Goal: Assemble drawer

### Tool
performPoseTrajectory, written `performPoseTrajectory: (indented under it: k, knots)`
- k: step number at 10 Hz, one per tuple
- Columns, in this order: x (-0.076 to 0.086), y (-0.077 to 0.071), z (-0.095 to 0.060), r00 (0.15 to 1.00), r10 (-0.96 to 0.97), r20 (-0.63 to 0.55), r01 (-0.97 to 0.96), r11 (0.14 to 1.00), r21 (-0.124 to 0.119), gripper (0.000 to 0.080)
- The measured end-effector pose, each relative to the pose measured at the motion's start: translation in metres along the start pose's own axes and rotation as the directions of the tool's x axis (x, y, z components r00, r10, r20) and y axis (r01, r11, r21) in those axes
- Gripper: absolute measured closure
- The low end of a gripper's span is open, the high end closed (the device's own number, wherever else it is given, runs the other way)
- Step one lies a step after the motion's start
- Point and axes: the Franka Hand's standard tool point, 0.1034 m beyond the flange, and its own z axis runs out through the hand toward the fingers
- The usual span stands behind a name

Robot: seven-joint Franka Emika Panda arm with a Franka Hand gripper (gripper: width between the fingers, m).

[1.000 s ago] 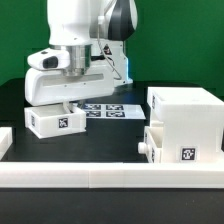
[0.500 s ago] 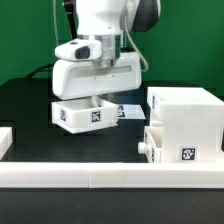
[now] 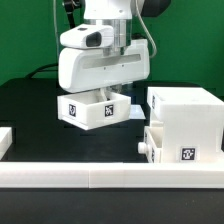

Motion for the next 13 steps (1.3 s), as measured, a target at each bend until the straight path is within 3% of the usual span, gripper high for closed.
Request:
performPoseTrajectory:
  k: [3, 5, 8, 10, 13]
  knots:
    - [-0.001, 0.001, 0.001, 0.995, -0.103, 0.001, 0.103, 0.995, 0.001, 0.0758]
    - [0.008, 0.012, 0.0, 0.955, -0.296, 0.029, 0.295, 0.955, 0.019, 0.0758]
    - [0.02, 0.025, -0.002, 0.846, -0.53, 0.062, 0.529, 0.848, 0.032, 0.0758]
    - [0.018, 0.025, -0.001, 0.762, -0.644, 0.062, 0.643, 0.765, 0.043, 0.0758]
    - [0.018, 0.03, 0.0, 0.704, -0.708, 0.058, 0.706, 0.706, 0.051, 0.0757]
